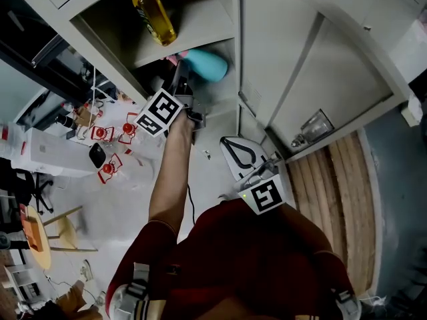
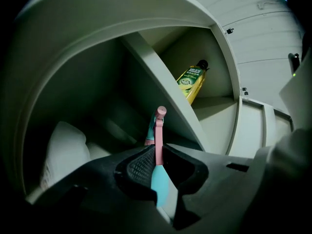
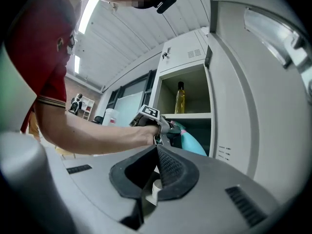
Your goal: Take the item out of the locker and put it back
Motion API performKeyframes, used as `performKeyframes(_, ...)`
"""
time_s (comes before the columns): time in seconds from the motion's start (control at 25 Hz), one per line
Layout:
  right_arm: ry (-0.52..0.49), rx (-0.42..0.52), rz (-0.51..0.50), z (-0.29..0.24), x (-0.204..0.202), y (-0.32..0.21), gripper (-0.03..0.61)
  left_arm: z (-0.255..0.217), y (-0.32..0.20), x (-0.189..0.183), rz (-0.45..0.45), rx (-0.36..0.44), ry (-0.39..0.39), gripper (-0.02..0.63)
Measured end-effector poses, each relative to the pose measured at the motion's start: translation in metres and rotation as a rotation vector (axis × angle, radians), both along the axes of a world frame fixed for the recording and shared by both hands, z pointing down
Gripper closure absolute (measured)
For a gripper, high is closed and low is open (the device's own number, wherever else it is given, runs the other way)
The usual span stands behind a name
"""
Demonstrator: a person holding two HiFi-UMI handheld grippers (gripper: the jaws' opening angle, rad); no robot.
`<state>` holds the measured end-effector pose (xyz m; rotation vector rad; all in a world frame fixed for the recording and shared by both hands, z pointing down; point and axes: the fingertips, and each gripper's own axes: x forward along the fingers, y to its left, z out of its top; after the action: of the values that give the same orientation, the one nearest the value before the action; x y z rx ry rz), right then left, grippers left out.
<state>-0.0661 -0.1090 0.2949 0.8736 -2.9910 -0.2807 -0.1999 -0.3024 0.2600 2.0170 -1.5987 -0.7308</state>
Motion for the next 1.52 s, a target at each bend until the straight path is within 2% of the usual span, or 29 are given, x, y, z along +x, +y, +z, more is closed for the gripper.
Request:
performKeyframes(0.16,-0.036,0.025,-0.021,-0.024,-0.013,-0.008,0.581,-0.002,-0.006,-0.001,-0.002,-0.002,-0.037,0.568)
performKeyframes(0.32,-0.125,0.007,-0.028,-0.043,-0.022,-0.017,0.581,-0.003,-0.012,-0.001,-0.004,-0.004,-0.069,0.568)
performKeyframes(0.6,-0.139,-0.012,-0.02,-0.051,-0.026,-0.033,0.581,-0.008,-0.023,-0.004,-0.02,-0.002,-0.162,0.568)
performKeyframes(0.8,-0.15,-0.014,-0.018,-0.056,-0.029,-0.038,0.581,-0.014,-0.028,-0.002,-0.037,0.007,-0.291,0.568)
performKeyframes(1.24,-0.153,-0.015,-0.016,-0.053,-0.032,-0.044,0.581,-0.014,-0.036,0.018,-0.047,0.015,-0.636,0.568)
performKeyframes(1.4,-0.153,-0.018,-0.007,-0.052,-0.031,-0.047,0.581,-0.011,-0.035,0.022,-0.049,0.022,-0.724,0.568)
performKeyframes(1.52,-0.156,-0.023,-0.001,-0.052,-0.03,-0.049,0.581,-0.009,-0.034,0.024,-0.047,0.029,-0.743,0.568)
